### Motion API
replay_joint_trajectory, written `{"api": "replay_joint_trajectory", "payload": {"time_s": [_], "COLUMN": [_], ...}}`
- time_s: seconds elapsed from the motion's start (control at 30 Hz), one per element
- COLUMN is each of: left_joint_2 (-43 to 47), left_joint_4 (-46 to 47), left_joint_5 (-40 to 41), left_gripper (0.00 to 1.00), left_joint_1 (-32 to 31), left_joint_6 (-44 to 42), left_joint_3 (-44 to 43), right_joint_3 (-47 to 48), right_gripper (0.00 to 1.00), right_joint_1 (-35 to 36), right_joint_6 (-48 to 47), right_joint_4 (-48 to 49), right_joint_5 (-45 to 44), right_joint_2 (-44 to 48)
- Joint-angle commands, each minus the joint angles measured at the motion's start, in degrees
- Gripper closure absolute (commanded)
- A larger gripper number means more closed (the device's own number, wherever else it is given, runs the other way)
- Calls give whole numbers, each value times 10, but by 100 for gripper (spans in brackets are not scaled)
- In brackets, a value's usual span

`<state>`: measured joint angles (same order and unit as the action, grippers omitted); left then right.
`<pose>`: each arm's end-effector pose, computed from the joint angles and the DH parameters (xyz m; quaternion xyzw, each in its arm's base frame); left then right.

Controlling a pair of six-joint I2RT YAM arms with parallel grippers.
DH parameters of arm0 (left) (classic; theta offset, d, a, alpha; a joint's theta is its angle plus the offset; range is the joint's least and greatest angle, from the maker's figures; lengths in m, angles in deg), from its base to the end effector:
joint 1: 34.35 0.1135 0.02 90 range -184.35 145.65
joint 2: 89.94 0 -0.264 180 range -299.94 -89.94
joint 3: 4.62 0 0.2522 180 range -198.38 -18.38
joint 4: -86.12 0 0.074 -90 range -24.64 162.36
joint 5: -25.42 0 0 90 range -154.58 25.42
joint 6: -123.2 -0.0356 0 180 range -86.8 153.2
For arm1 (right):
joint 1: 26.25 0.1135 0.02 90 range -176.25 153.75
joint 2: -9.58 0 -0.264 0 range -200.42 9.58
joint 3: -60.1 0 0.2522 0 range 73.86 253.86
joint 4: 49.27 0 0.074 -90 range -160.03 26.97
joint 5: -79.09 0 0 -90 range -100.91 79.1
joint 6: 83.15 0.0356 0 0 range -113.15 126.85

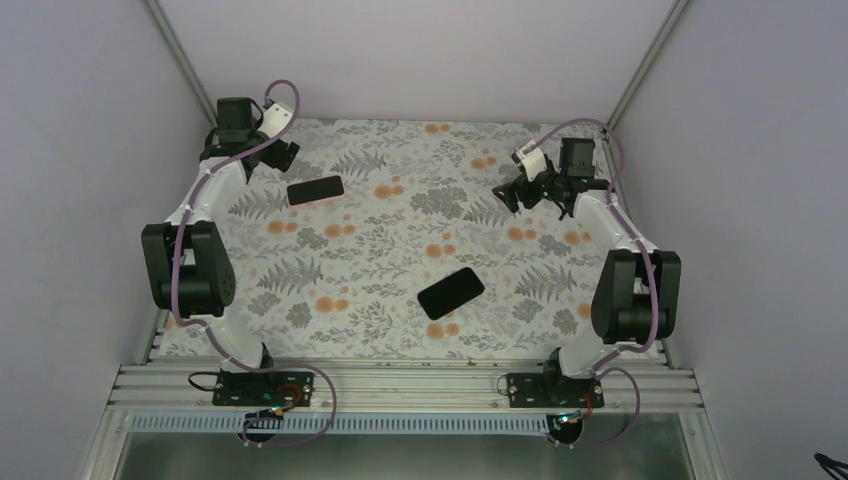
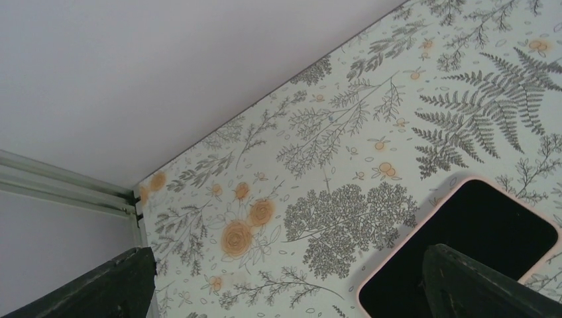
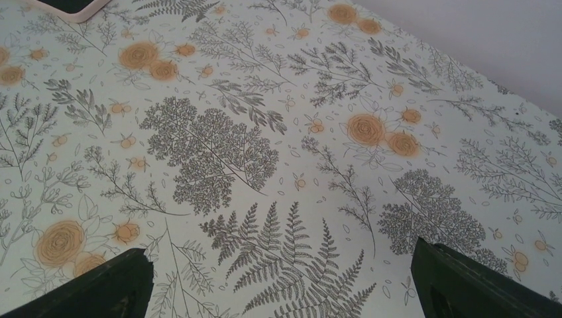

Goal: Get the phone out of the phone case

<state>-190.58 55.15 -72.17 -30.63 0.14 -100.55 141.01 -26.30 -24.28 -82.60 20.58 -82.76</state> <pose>0.4083 0.0218 0.2885 0.2541 0.8512 0.0878 0.4508 0.3521 0.0183 0.2538 -0.3386 0.8280 0.1418 0.4239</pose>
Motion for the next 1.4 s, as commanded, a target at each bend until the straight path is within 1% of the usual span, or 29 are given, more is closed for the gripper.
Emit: {"api": "replay_joint_trajectory", "payload": {"time_s": [0.0, 0.07, 0.13, 0.2, 0.23, 0.33, 0.53, 0.6, 0.67, 0.73, 0.93, 1.17, 1.27, 1.37], "left_joint_2": [2, -1, -12, -42, -64, -152, -332, -380, -410, -422, -436, -453, -450, -454], "left_joint_4": [-19, -37, -71, -136, -173, -296, -484, -537, -566, -568, -554, -546, -529, -530], "left_joint_5": [3, -19, -53, -102, -120, -158, -165, -171, -170, -150, -91, -62, -61, -61], "left_gripper": [0, 0, 0, 0, 0, 0, 0, 0, 0, 0, 0, 0, 0, 0], "left_joint_1": [-1, 1, 2, 1, 1, 2, -5, -12, -21, -34, -63, -64, -64, -67], "left_joint_6": [-28, -49, -89, -145, -169, -230, -277, -291, -303, -307, -308, -293, -286, -285], "left_joint_3": [-18, -25, -40, -80, -105, -233, -492, -563, -602, -601, -550, -550, -538, -536], "right_joint_3": [19, 21, 28, 56, 70, 91, 57, 47, 41, 35, 24, 3, -5, -8], "right_gripper": [0, 0, 0, 0, 0, 0, 0, 0, 0, 0, 0, 0, 0, 0], "right_joint_1": [-7, -8, -7, -6, -6, -4, -1, 0, 3, 5, 15, 27, 31, 35], "right_joint_6": [-21, -28, -50, -108, -119, -137, -139, -141, -144, -145, -144, -133, -129, -128], "right_joint_4": [-19, -28, -54, -140, -180, -226, -222, -220, -223, -224, -221, -204, -198, -199], "right_joint_5": [17, 22, 40, 77, 85, 91, 79, 76, 75, 72, 57, 34, 30, 28], "right_joint_2": [-10, -10, -12, -24, -44, -63, -51, -49, -50, -51, -50, -41, -39, -38]}}
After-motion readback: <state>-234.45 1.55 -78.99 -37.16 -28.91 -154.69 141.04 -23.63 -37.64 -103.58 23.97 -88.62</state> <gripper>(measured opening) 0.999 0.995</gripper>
